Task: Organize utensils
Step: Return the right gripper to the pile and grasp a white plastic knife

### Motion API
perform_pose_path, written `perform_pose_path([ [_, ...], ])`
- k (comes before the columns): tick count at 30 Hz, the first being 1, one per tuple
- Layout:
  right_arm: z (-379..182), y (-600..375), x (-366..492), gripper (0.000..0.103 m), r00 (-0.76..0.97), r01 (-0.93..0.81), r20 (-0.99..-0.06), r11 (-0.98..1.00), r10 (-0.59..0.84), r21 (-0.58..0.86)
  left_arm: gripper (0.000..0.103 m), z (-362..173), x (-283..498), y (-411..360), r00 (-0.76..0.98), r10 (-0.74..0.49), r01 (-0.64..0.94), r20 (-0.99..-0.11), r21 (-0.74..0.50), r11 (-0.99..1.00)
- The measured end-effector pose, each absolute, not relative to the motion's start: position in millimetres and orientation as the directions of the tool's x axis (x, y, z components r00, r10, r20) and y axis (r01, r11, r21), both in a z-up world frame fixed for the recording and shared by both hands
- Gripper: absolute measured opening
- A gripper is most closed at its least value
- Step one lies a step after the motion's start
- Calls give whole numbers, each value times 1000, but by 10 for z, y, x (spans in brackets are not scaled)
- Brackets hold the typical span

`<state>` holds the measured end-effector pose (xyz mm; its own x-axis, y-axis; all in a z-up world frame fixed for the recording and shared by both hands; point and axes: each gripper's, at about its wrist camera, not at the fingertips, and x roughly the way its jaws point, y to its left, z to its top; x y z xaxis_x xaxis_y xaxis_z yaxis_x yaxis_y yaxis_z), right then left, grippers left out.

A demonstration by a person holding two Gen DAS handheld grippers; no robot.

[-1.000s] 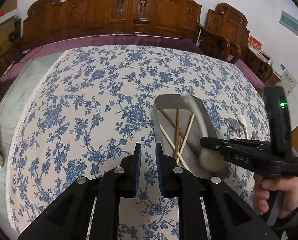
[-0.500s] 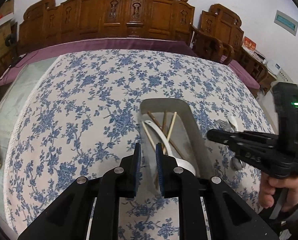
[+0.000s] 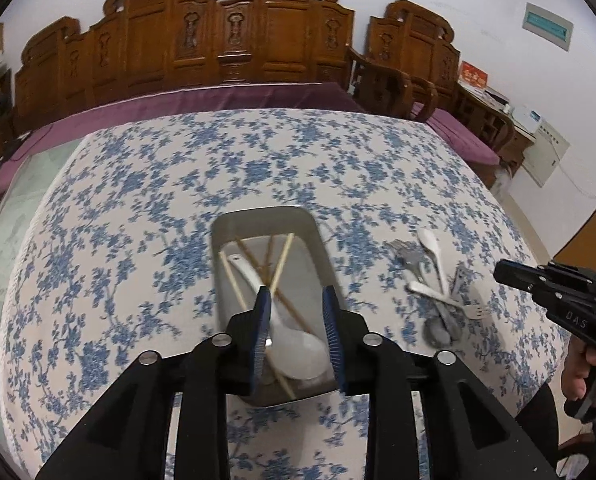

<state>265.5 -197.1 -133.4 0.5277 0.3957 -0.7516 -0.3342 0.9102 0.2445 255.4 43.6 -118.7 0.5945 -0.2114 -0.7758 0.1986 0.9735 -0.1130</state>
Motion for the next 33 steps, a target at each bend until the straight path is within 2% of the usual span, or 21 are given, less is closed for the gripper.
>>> perform_pose_path([
  [7,-1494,-2461,2469,8,536,-281,-778,938,327,201,32,-1213,2576,114,581,-249,240,-775,-129,962],
  [9,-1552,-2518,2455,8,530,-273,-787,942,317,195,44,-1237,2587,7,578,-261,256,-773,-133,958],
  [13,-1712,-2568,2478,8,499,-286,-807,939,316,191,45,-1297,2591,-152,564,-274,273,-779,-137,952],
  [15,-1802,-2559,2504,22,484,-299,-818,937,312,180,46,-1335,2585,-227,553,-283,282,-784,-143,949],
  [33,-2542,-2219,2952,23,297,-506,-936,862,188,13,47,-1578,2426,-543,484,-303,318,-821,-158,935],
])
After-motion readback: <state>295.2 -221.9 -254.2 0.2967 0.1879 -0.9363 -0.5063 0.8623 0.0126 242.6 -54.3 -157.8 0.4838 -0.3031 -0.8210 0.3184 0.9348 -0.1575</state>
